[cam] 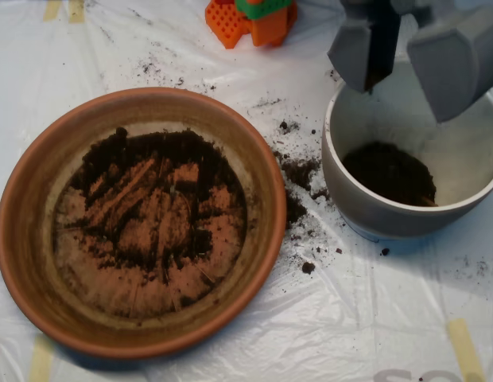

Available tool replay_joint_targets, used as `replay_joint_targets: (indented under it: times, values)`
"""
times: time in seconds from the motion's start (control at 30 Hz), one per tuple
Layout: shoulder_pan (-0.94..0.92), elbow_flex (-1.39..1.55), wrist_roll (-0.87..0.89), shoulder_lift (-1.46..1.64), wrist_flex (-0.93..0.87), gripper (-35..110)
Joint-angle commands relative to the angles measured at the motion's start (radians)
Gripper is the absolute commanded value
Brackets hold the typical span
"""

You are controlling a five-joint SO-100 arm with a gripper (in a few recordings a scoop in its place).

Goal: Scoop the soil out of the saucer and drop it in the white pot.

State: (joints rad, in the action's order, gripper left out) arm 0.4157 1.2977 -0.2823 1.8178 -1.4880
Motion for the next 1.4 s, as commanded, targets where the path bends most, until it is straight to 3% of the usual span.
replay_joint_targets:
  times: [0.0,0.33,0.67,0.93,1.17,1.37]
  values:
    - [0.003,0.037,-0.011,0.067,0.008,35]
    - [-0.018,0.018,0.026,0.094,-0.008,38]
    - [-0.350,-0.120,0.140,0.106,-0.072,41]
    - [-0.607,0.215,0.163,0.147,0.067,42]
    - [-0.673,0.661,0.077,0.232,0.276,42]
    - [-0.724,0.759,0.011,0.112,0.342,47]
